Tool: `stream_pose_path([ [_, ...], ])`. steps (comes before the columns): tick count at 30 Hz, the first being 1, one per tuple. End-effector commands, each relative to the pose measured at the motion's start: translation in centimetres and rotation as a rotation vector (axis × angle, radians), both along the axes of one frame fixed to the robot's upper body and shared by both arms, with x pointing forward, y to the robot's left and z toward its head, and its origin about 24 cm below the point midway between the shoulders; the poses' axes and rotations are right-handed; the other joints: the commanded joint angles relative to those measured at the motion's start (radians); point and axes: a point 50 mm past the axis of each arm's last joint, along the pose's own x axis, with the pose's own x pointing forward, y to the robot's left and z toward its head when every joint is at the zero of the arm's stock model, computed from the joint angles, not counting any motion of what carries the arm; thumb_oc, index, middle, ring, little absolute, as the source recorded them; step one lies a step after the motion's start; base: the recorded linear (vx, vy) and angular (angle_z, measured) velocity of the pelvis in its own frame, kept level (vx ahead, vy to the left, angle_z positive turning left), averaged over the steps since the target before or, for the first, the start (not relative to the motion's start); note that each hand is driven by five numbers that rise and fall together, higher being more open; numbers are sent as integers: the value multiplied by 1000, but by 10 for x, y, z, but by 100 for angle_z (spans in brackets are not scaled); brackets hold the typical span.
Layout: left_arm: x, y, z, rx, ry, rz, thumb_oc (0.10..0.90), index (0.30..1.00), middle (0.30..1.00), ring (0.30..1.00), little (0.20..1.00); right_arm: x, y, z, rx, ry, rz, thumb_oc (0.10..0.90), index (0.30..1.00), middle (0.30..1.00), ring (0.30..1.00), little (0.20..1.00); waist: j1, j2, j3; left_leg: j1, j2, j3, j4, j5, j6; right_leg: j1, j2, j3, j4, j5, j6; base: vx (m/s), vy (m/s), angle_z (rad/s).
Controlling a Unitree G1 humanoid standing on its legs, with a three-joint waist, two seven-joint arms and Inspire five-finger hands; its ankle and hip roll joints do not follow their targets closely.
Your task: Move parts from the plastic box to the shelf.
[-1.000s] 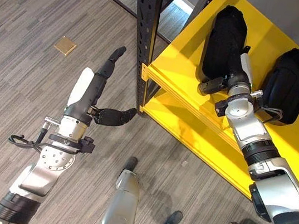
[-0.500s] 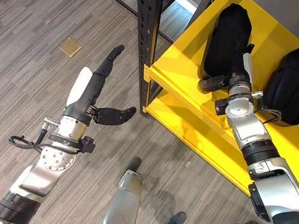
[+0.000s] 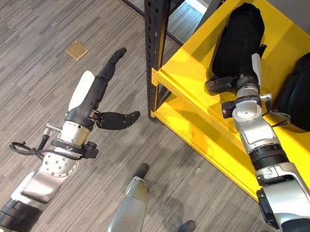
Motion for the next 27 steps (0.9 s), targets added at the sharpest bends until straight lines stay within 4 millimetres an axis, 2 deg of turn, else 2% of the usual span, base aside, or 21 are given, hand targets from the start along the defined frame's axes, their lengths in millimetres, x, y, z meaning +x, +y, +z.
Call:
stream_pose_path([
  [1, -13, -18, 36, -45, -230, -113, 900, 1000, 1000, 1000, 1000, -9, 47, 67, 51, -263, 164, 900, 1000, 1000, 1000, 1000, 35, 8, -34, -49, 32, 37, 7, 8, 15, 97, -39, 38, 83, -68, -36, -18, 41, 0],
  [9, -12, -20, 34, -52, -229, -110, 900, 1000, 1000, 1000, 1000, -10, 43, 68, 130, -272, 160, 900, 1000, 1000, 1000, 1000, 29, 19, -30, -51, 25, 39, 15, 3, 20, 84, -50, 39, 86, -58, -37, 0, 23, 0],
  [27, -10, -23, 32, -62, -223, -110, 900, 1000, 1000, 1000, 1000, -12, 40, 74, 132, -301, 148, 900, 1000, 1000, 1000, 1000, 14, 45, -23, -56, 7, 57, 30, -10, 33, 59, -82, 39, 93, -30, -38, 1, 33, 0],
])
